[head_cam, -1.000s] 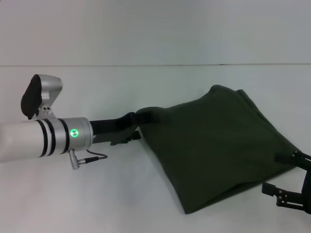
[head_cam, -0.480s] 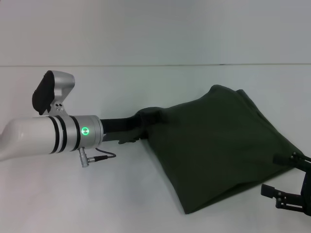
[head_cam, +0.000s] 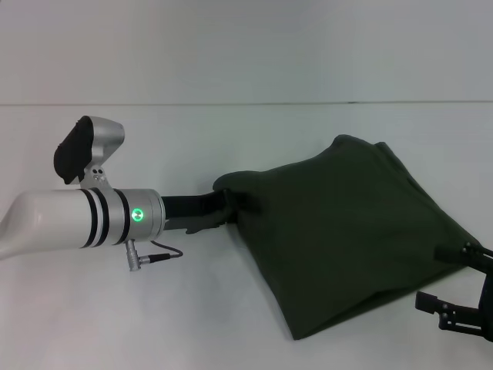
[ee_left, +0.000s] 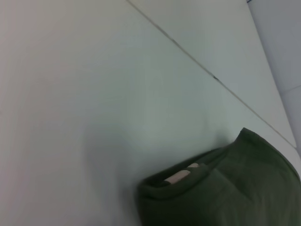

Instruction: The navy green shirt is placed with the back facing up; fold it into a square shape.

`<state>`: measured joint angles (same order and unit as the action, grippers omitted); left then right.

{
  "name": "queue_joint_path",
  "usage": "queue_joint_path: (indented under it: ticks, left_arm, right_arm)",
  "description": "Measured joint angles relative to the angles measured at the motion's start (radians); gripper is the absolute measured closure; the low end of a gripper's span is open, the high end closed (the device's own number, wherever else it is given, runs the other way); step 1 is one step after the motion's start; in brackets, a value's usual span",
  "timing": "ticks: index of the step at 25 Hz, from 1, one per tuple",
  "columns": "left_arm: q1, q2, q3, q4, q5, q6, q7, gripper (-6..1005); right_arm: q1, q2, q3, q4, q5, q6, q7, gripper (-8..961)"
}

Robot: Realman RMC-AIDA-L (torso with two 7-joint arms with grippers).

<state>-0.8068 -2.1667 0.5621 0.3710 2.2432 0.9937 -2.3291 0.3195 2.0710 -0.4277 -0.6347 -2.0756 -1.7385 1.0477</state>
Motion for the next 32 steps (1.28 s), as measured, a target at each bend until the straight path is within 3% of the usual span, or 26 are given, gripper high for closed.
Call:
queue_joint_path:
  ticks: [17,25,32]
  left_arm:
    - [0.012,-0.001,-0.003,-0.002,-0.033,0.009,0.054,899]
    - [0.027,0.005,-0.001,0.003,-0.061,0.011,0.08,959]
    - [0.067,0.033,-0.014,0.054,-0.063,0.006,0.07,965]
  right_arm:
    - [0.001,0.004,0.0,-0.006,0.0,-0.004,0.0,49]
    - [0.003,0.006,0.0,-0.008,0.0,-0.004,0.0,48]
    - [0.007,0.007,0.003,-0.008,0.0,-0.005,0.0,48]
